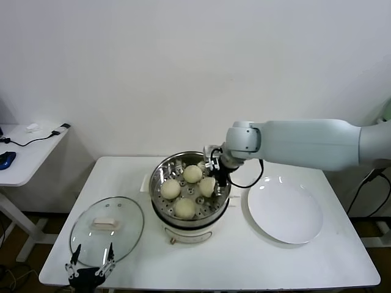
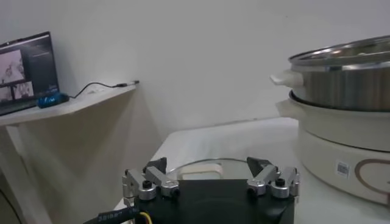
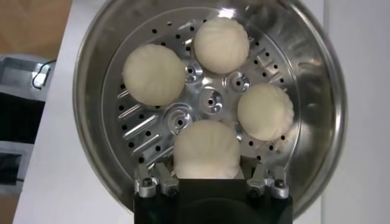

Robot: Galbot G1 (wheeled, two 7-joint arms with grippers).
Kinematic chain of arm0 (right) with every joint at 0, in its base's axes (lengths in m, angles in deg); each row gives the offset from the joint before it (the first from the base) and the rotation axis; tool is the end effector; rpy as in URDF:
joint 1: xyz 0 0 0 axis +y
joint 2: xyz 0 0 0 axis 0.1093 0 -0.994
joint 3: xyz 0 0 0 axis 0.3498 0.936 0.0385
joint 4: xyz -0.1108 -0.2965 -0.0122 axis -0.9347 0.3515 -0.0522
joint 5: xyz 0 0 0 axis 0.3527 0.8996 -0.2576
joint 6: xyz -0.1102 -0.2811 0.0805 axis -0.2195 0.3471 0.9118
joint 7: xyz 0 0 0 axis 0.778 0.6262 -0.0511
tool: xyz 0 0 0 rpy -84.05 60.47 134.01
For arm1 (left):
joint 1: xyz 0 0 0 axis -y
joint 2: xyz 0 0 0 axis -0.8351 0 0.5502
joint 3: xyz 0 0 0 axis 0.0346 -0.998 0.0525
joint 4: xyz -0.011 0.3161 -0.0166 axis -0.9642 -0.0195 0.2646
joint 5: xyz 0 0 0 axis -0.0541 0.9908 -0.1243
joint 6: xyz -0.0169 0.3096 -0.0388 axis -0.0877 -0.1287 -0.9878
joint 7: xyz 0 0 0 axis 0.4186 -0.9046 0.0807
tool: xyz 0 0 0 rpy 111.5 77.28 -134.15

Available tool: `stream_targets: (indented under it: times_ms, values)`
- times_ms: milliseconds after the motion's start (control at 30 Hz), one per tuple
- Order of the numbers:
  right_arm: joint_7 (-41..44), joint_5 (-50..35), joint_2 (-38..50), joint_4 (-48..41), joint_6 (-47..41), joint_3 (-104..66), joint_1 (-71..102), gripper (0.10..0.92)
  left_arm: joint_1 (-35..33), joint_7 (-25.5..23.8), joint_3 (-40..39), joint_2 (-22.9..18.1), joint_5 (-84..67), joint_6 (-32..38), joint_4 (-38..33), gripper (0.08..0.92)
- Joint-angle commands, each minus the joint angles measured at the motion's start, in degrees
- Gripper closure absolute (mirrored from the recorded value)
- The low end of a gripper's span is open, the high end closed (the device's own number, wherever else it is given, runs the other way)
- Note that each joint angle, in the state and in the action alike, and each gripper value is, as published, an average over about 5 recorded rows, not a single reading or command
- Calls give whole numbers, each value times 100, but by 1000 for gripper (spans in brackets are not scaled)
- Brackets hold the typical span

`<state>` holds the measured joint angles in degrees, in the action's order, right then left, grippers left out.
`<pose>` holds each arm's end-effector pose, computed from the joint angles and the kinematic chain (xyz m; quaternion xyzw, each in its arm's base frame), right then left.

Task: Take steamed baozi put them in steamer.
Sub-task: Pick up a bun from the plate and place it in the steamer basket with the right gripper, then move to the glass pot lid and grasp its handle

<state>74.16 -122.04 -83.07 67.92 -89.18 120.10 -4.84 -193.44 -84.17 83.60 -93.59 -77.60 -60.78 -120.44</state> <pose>0.4501 0.0727 -0.0843 0.5327 -0.5673 0.5111 0.3650 0.0575 0.0568 -0.3228 0.0867 -0.9858 -0.0873 0.1146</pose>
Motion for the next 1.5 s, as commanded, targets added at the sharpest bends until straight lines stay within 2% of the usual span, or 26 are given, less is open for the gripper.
stream_targets:
  times_ms: [33, 233, 467, 767, 867, 967, 1067, 1267, 1367, 1500]
  values:
    - [-174, 60, -130, -73, -138, -24, 326, 313, 4, -4, -4, 2, -1, -6, -7, 177]
    - [-109, 87, -133, -78, -128, -23, 288, 307, 14, -4, -2, 1, -1, -13, 5, 177]
    - [242, 144, -13, -72, 205, -159, 144, 211, 13, -2, 4, -2, -4, -20, -18, 177]
    - [1079, -553, 686, -74, 1032, -749, -436, 203, -29, -7, -2, 1, -60, 50, -112, 177]
    - [476, -988, 1089, -117, 1036, -1494, -114, 203, -34, -4, -3, 12, -103, 77, -145, 177]
    - [-758, -1275, 1463, -146, 1171, -2672, 650, 203, -23, 27, 12, 47, -106, 69, -202, 177]
    - [-1838, -1104, 1829, -119, 1350, -3810, 1515, 203, 20, 46, 44, 105, -148, 92, -248, 177]
    - [-3209, -561, 2692, 229, 1471, -6125, 3567, 203, 69, -177, 88, 283, -150, 399, -165, 177]
    - [-3615, -238, 3063, 378, 1645, -7374, 4907, 203, 123, -220, 80, 336, -162, 503, -129, 177]
    - [-3607, 498, 3434, 437, 2269, -8958, 6790, 203, 213, -281, 58, 411, -177, 620, -26, 177]
